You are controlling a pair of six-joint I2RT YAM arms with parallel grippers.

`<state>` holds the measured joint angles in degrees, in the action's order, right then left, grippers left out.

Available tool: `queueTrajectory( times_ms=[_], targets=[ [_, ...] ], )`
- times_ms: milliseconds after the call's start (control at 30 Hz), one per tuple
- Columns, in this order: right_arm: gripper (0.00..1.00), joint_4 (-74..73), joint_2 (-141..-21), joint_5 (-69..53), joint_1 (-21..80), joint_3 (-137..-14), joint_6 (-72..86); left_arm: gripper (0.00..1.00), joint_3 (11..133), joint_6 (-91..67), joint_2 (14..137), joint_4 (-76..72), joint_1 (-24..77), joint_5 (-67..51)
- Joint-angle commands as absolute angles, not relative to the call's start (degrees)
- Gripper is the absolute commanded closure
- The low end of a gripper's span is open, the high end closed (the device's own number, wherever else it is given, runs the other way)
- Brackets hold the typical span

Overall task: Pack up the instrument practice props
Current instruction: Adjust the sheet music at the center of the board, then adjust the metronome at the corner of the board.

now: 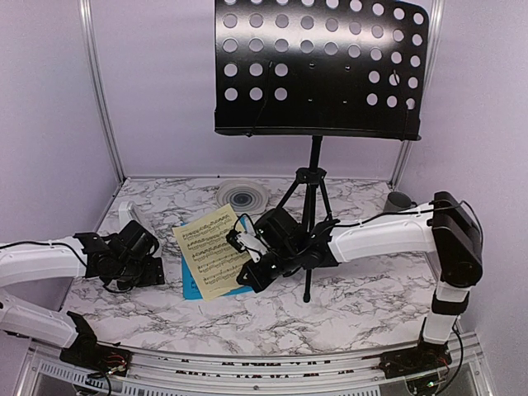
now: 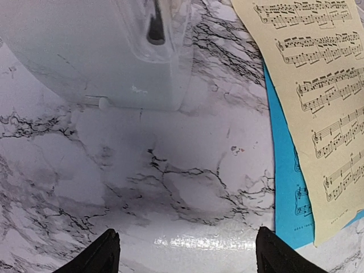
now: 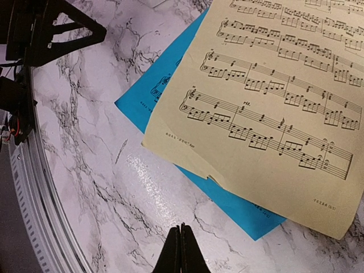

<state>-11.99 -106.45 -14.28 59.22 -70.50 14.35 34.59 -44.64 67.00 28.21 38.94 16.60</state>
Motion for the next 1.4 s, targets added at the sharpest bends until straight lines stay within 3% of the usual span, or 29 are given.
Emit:
queueTrajectory(
  times_ms=[0,367,1000,1367],
  targets=[
    [1.0,-10.52,-103.69,-15.16,58.77,-69.65,13.81,0.18,32.94,-47.66,67.37,24.19,36.53,21.8],
    [1.0,-9.98,-102.24,-15.84,58.0,-68.32,14.11,0.41,25.79,-56.44,64.37,15.73,31.6,25.68],
    [1.0,-9.34,-98.54,-16.12,56.64,-65.63,14.19,0.48,32.41,-47.12,74.5,7.63,19.97,10.44],
    [1.0,-9.72,-96.13,-16.19,55.83,-64.33,13.63,0.49,37.49,-46.99,81.46,4.37,18.14,9.43]
  ],
)
